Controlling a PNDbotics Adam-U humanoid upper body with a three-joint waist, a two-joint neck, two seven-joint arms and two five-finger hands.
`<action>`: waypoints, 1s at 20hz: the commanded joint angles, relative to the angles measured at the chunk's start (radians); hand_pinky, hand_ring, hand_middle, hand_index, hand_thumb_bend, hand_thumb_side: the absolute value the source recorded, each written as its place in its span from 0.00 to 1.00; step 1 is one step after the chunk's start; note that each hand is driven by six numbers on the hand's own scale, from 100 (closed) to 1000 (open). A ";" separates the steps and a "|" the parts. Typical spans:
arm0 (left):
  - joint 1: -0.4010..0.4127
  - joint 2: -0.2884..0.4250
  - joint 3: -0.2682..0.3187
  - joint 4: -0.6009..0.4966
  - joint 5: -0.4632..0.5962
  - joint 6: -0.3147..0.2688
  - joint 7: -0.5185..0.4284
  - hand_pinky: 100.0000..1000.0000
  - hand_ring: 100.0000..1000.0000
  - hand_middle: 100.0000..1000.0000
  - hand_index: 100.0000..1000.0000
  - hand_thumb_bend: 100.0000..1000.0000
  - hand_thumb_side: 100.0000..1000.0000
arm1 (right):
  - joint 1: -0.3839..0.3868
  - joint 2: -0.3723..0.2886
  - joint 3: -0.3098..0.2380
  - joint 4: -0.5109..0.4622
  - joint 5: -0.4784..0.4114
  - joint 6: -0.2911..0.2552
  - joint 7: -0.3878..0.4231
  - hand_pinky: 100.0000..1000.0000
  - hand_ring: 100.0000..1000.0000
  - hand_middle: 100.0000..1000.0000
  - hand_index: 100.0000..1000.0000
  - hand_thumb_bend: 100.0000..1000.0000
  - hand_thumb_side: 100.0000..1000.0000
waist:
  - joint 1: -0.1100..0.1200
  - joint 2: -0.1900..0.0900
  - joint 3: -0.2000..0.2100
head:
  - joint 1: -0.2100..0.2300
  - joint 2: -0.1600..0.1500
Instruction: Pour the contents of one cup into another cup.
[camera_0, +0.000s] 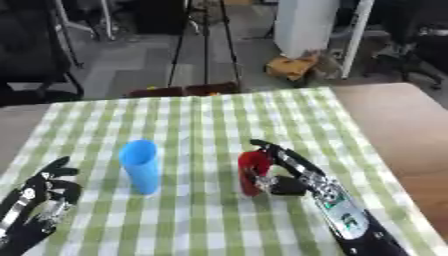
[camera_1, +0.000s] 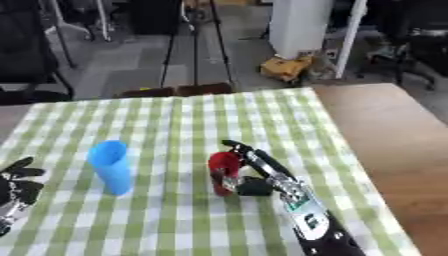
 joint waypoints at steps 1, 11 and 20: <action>-0.016 0.008 0.001 -0.014 0.005 -0.002 -0.002 0.63 0.73 0.79 0.95 0.22 0.79 | -0.025 -0.002 0.001 0.003 0.016 -0.003 -0.004 0.71 0.76 0.69 1.00 0.35 0.48 | 0.003 -0.013 0.002 | -0.004 -0.001; -0.016 0.007 0.001 -0.014 0.007 -0.001 -0.003 0.63 0.73 0.79 0.95 0.21 0.79 | -0.037 0.002 -0.001 0.036 0.051 -0.008 -0.007 0.70 0.76 0.69 1.00 0.29 0.34 | 0.004 -0.010 0.004 | -0.006 -0.002; -0.017 0.007 0.001 -0.015 0.009 -0.001 -0.002 0.63 0.73 0.79 0.95 0.21 0.80 | -0.042 0.008 -0.004 0.035 0.049 0.005 -0.015 0.66 0.72 0.64 1.00 0.24 0.29 | 0.006 -0.007 0.007 | -0.006 -0.005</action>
